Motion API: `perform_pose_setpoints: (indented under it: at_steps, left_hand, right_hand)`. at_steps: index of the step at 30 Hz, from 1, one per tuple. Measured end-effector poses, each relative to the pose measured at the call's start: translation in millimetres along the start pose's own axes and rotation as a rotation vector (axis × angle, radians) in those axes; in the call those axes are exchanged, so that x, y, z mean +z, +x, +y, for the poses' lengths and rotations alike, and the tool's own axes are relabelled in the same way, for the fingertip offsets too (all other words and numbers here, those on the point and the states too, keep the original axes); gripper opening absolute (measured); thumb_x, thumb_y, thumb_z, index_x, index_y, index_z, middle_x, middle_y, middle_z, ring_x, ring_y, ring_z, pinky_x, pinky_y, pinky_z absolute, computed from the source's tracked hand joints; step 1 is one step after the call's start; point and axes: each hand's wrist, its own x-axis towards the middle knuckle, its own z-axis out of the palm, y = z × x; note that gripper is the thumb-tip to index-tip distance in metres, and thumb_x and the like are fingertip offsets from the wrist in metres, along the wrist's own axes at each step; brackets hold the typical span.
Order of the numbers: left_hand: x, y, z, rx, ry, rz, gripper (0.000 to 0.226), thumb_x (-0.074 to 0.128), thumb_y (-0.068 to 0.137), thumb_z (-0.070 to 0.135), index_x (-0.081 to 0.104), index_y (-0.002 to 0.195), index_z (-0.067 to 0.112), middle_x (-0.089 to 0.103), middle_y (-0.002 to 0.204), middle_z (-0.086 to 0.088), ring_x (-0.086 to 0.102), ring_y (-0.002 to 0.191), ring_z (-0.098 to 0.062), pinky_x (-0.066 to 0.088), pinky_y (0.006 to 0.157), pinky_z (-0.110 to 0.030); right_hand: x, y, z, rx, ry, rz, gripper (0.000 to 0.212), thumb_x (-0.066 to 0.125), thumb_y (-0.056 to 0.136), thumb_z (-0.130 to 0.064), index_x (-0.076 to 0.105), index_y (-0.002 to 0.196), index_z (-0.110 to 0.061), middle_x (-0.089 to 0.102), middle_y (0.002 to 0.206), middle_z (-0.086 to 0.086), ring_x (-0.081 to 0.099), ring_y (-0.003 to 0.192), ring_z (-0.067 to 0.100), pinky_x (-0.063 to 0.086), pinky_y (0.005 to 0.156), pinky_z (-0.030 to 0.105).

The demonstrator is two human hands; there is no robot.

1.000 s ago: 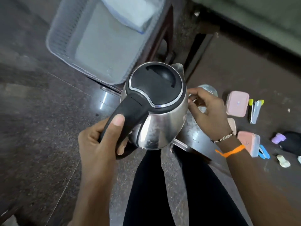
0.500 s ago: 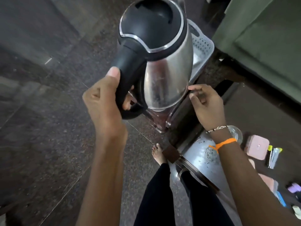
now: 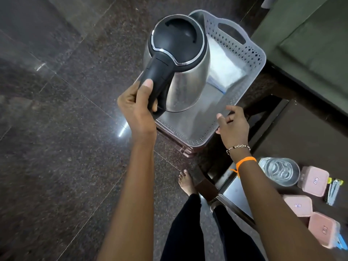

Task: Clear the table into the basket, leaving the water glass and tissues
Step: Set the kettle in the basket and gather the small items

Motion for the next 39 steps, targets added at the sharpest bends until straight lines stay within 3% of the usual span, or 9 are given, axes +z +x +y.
perform_pose_setpoints:
  at_steps: [6,12,15,18,20,23,28,32,39]
  left_hand:
    - [-8,11,-24,-0.029,0.009,-0.002,0.035,0.052,0.075,0.028,0.037,0.046,0.015,0.040,0.037,0.011,0.032,0.037,-0.010,0.025,0.041,-0.019]
    - [-9,15,-34,-0.012,0.082,-0.032,0.033,0.051,0.078,0.028,0.039,0.050,0.019,0.040,0.040,0.014,0.034,0.040,-0.006,0.027,0.044,-0.017]
    - [-5,11,-30,0.050,0.183,0.049,0.018,0.051,0.080,0.027,0.047,0.064,0.020,0.047,0.055,0.018,0.040,0.054,0.002,0.033,0.053,-0.012]
    - [3,-4,-19,0.169,0.386,0.232,0.010,0.057,0.083,0.017,0.056,0.093,0.015,0.052,0.090,-0.001,0.053,0.081,-0.013,0.047,0.072,-0.032]
    - [9,-20,-12,0.262,0.501,0.327,0.016,0.059,0.081,0.005,0.058,0.092,0.016,0.049,0.092,-0.006,0.052,0.085,-0.025,0.048,0.076,-0.047]
    - [23,-61,-3,0.339,0.448,0.194,0.024,0.054,0.078,-0.008,0.059,0.087,0.014,0.049,0.085,-0.011,0.049,0.081,-0.012,0.044,0.072,-0.028]
    - [55,-134,-15,-0.023,0.383,-0.142,0.033,0.053,0.077,-0.012,0.060,0.077,0.021,0.055,0.081,-0.006,0.052,0.075,-0.007,0.041,0.069,-0.017]
    - [84,-176,-47,-0.403,0.408,-0.409,0.032,0.053,0.083,-0.005,0.062,0.075,0.024,0.058,0.084,-0.006,0.052,0.072,-0.004,0.041,0.069,-0.014]
    - [112,-223,-115,-0.712,0.538,-0.622,0.024,0.049,0.088,0.001,0.067,0.085,0.016,0.061,0.076,0.008,0.051,0.064,0.003,0.043,0.063,-0.010]
  right_hand:
    - [7,3,8,-0.048,-0.046,0.014,0.036,0.057,0.083,-0.002,0.049,0.117,-0.012,0.038,0.063,-0.005,0.050,0.066,0.030,0.053,0.077,0.057]
    - [8,3,13,-0.046,-0.016,0.047,0.038,0.057,0.083,-0.002,0.050,0.119,-0.015,0.038,0.067,-0.002,0.051,0.066,0.037,0.052,0.076,0.058]
    - [10,3,14,-0.024,0.018,0.076,0.039,0.057,0.083,-0.001,0.051,0.117,-0.017,0.037,0.066,-0.004,0.046,0.062,0.027,0.053,0.076,0.056]
    - [10,2,12,-0.011,0.069,0.079,0.037,0.057,0.082,0.000,0.052,0.116,-0.016,0.037,0.065,-0.003,0.046,0.061,0.026,0.054,0.075,0.055]
    - [6,0,12,-0.011,0.108,0.064,0.034,0.056,0.083,0.001,0.053,0.113,-0.014,0.041,0.064,0.000,0.053,0.059,0.025,0.055,0.073,0.053]
    - [-10,-7,20,-0.026,0.150,0.058,0.023,0.055,0.084,0.000,0.058,0.102,-0.014,0.044,0.062,-0.007,0.052,0.048,0.004,0.058,0.063,0.041]
    - [-58,-41,61,-0.059,0.062,0.078,0.016,0.060,0.082,-0.003,0.063,0.092,-0.015,0.056,0.078,0.002,0.051,0.062,0.001,0.043,0.061,0.009]
    - [-108,-73,115,-0.075,-0.183,0.189,0.020,0.065,0.080,-0.011,0.062,0.099,-0.011,0.060,0.091,0.011,0.056,0.087,0.025,0.042,0.084,0.030]
    - [-146,-74,202,0.149,-0.307,0.089,0.113,0.085,0.057,-0.030,0.018,0.142,0.001,0.024,0.151,0.019,0.018,0.141,0.034,0.011,0.117,0.034]
